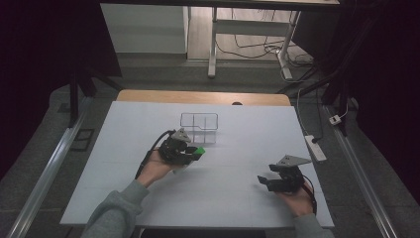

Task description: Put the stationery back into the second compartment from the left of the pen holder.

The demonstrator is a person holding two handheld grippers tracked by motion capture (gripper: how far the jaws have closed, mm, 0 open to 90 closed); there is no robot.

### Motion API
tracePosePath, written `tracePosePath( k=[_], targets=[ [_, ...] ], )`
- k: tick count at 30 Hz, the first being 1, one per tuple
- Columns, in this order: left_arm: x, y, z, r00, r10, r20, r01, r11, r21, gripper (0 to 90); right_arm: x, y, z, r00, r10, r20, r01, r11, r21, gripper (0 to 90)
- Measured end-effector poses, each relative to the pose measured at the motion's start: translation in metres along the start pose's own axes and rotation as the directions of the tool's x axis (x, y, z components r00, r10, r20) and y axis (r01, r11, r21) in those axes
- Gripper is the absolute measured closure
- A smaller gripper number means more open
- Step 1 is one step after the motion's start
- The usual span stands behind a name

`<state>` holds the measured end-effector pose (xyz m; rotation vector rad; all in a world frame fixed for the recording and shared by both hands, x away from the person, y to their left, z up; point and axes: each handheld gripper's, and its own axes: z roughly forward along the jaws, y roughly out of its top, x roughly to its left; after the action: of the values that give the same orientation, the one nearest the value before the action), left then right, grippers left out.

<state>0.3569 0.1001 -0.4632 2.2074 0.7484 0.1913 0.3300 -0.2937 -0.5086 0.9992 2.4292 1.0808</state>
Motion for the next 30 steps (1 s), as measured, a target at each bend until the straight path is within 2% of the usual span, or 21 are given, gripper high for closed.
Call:
tracePosePath(
  k=[9,15,22,25,27,30],
  targets=[
    [0.005,0.0,-0.017,0.9991,-0.018,-0.038,0.014,0.9954,-0.095,66.3,0.0,0.0,0.0,1.0,-0.002,0.001,0.002,1.0,-0.001,31.1],
    [0.007,-0.001,-0.023,0.9985,-0.026,-0.048,0.019,0.9911,-0.132,66.3,0.0,0.0,0.0,1.0,0.0,0.001,0.0,1.0,-0.002,31.0],
    [0.008,0.001,-0.026,0.9975,-0.028,-0.065,0.016,0.9834,-0.181,66.3,0.0,0.0,0.0,1.0,0.0,0.001,0.0,1.0,-0.004,30.9],
    [0.01,0.005,-0.029,0.9979,-0.032,-0.057,0.019,0.9792,-0.202,66.2,0.0,0.001,-0.001,1.0,0.004,0.001,-0.004,1.0,-0.01,30.8],
    [0.011,0.009,-0.03,0.9977,-0.032,-0.06,0.018,0.9751,-0.221,66.3,0.0,0.001,-0.001,1.0,0.007,0.002,-0.007,1.0,-0.015,30.9],
    [0.015,0.018,-0.03,0.9985,-0.034,-0.044,0.022,0.9676,-0.252,66.2,-0.001,0.001,-0.002,1.0,0.006,0.005,-0.006,1.0,-0.014,30.8]
  ],
)
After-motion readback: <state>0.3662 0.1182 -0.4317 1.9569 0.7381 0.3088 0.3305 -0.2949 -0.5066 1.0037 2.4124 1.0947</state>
